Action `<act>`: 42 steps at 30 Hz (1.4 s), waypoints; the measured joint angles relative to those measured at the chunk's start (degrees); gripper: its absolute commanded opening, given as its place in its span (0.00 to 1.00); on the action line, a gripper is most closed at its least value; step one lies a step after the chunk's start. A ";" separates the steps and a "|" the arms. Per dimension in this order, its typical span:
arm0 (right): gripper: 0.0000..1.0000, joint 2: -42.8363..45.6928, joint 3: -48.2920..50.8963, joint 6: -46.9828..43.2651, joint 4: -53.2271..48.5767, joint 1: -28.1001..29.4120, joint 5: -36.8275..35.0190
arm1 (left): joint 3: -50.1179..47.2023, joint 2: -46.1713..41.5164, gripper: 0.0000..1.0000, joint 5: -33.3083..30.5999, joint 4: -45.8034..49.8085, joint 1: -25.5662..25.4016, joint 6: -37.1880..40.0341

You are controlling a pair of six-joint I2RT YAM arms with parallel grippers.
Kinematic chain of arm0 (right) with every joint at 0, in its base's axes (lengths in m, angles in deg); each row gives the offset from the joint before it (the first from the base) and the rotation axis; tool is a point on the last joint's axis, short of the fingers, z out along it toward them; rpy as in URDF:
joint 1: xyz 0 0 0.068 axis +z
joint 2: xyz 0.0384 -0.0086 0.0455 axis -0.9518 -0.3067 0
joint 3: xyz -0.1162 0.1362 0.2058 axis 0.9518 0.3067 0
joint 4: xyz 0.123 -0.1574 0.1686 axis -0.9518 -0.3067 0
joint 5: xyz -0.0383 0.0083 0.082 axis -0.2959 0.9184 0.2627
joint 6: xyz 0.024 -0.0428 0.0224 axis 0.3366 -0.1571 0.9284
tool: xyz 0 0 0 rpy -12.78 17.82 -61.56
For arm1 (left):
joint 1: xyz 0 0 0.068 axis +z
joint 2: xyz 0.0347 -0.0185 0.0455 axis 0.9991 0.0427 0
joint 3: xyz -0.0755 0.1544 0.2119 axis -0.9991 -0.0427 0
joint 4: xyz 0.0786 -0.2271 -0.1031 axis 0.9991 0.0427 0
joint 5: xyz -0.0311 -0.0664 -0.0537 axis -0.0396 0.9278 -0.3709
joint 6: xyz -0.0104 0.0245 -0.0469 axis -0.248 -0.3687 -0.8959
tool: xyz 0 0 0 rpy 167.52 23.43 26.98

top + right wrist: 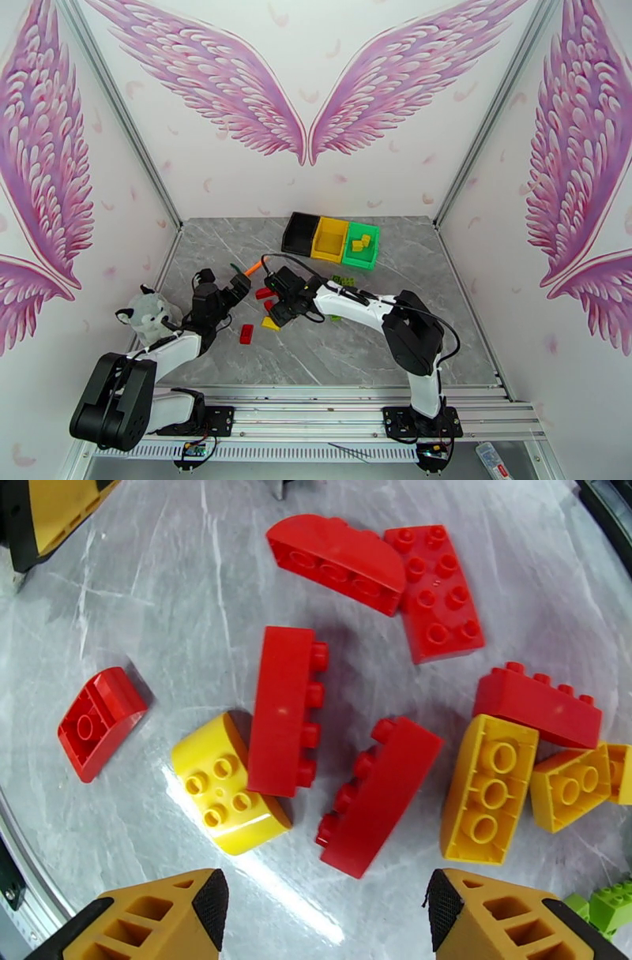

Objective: Sort the legos into containers by color

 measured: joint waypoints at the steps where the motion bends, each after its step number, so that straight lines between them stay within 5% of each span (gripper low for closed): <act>1: 0.73 -0.42 -0.33 -0.31 -0.20 0.26 -0.02 | 0.02 0.00 0.99 0.24 -0.15 0.11 -0.11; 16: 0.70 -4.59 -4.04 -4.22 -1.14 5.20 -0.90 | -0.55 -1.07 0.99 1.44 -0.83 1.95 -1.07; 31: 0.70 -10.25 -8.72 -4.72 -2.21 5.33 -2.08 | -0.96 -1.51 0.99 1.33 -0.74 2.91 -1.31; 42: 0.61 -12.37 -10.49 -5.44 -2.91 5.33 -2.19 | -0.96 -1.49 0.99 1.31 -0.42 3.23 -1.33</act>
